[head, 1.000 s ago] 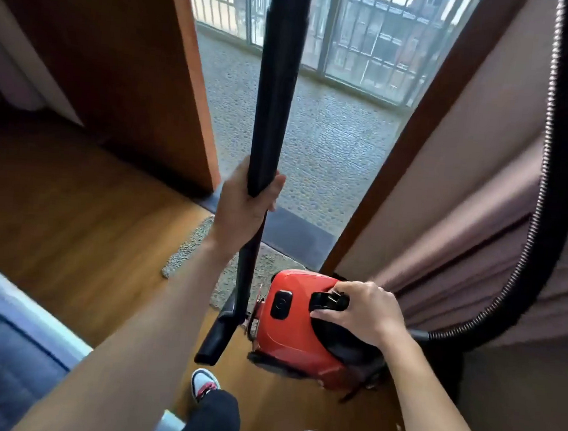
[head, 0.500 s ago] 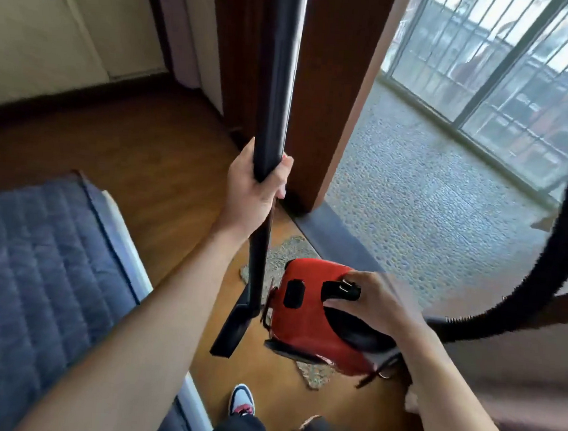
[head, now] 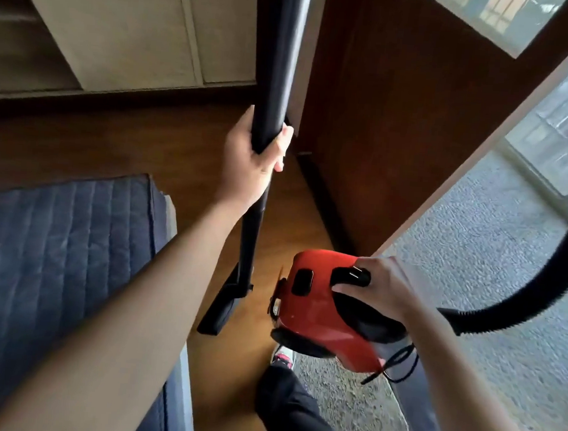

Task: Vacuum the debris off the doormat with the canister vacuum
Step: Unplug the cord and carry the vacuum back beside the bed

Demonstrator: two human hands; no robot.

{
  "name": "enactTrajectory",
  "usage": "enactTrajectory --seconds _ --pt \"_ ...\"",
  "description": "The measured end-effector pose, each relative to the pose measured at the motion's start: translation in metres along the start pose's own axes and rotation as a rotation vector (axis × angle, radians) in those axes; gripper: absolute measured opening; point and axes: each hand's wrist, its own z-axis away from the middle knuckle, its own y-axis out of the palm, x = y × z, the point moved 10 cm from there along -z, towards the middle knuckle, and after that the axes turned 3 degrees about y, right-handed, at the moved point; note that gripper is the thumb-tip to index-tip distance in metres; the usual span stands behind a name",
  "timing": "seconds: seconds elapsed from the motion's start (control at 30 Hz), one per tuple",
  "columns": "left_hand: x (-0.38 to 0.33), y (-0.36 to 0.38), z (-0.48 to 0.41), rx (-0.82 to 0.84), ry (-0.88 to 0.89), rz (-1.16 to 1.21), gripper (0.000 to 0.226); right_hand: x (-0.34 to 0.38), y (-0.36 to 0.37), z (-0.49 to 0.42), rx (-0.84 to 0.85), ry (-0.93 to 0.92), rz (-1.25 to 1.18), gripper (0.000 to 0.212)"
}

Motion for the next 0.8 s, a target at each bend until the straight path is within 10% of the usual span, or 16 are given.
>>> enactTrajectory --seconds 0.8 --pt "0.154 -0.041 -0.224 -0.214 -0.019 -0.206 0.010 0.037 -0.046 -0.350 0.080 -0.192 0.135 0.060"
